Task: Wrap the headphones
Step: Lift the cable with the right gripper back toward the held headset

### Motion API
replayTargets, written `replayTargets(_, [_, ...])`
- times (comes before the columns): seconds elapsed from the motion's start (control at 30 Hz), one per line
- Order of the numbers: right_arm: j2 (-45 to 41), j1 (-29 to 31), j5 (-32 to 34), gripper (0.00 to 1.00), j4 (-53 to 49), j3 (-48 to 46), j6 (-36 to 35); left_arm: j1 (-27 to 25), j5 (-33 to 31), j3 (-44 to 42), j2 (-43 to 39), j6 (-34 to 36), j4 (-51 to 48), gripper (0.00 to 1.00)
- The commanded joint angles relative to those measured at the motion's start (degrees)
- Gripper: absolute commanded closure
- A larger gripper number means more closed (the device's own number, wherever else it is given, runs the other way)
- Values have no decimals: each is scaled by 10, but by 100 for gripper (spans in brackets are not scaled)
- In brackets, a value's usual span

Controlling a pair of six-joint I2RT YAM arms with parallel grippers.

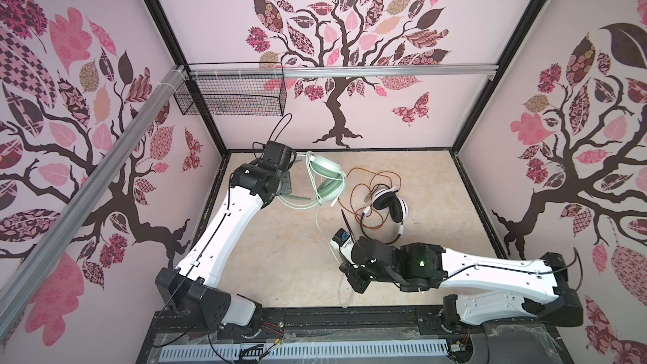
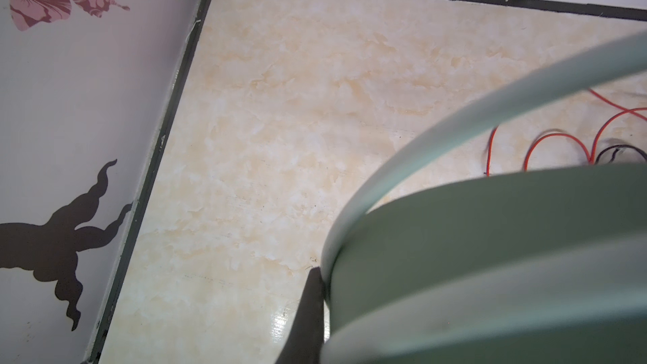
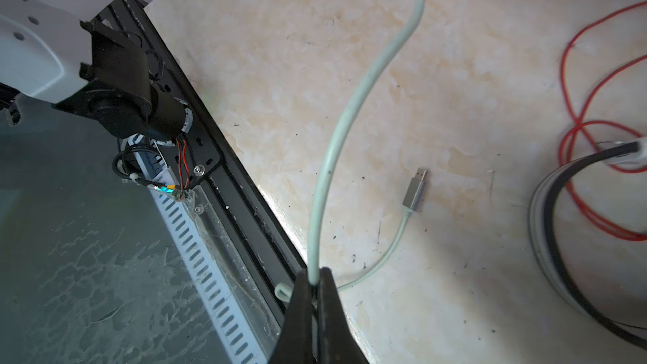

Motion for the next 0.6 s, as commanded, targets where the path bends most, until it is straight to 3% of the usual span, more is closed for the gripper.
replayTargets(0.0, [-9,2,78,100,-123,103,-48,1,5,-41,-34,-19,44,100])
replayTargets(0.23, [41,3,141,100,-210,257,-117,-12,-8,-107,-58,-24,34,100])
replayTargets(0.57, [124,1,385,100,-226,344,-253,-93,-3,-167,-109,-27,5,100])
